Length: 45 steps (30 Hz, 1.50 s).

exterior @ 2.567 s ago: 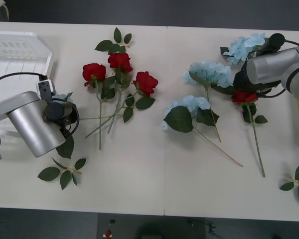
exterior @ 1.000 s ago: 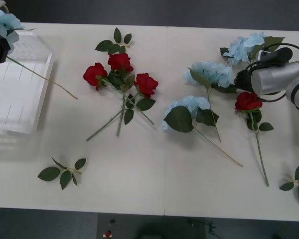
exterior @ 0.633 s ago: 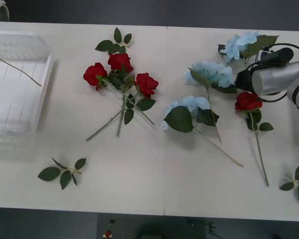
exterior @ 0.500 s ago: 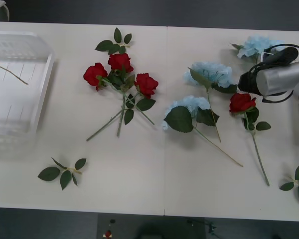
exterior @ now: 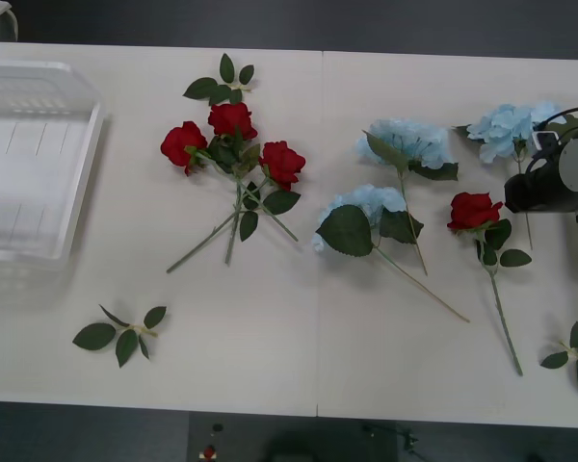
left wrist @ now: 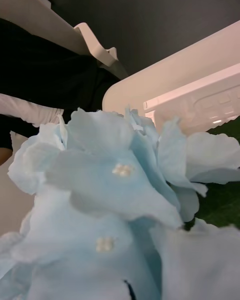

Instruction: Put the red flowers into the right box and the blue flowers into the left box

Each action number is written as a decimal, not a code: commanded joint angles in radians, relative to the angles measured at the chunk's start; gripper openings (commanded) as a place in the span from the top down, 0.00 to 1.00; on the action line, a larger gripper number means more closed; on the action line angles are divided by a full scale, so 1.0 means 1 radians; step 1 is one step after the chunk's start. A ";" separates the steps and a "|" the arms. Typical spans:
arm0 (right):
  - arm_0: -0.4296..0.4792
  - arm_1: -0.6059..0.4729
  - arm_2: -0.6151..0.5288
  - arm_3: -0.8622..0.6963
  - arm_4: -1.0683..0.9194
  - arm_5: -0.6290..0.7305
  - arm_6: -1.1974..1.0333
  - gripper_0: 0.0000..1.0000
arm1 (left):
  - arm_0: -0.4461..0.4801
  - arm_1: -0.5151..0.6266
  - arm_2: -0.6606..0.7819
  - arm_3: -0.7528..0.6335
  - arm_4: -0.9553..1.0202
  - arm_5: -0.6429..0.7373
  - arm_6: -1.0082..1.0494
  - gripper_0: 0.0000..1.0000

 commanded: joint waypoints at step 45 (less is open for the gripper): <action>0.120 -0.198 -0.238 -0.213 -0.145 0.054 0.062 0.00 | 0.151 -0.108 0.026 0.043 0.530 -0.072 -0.017 0.00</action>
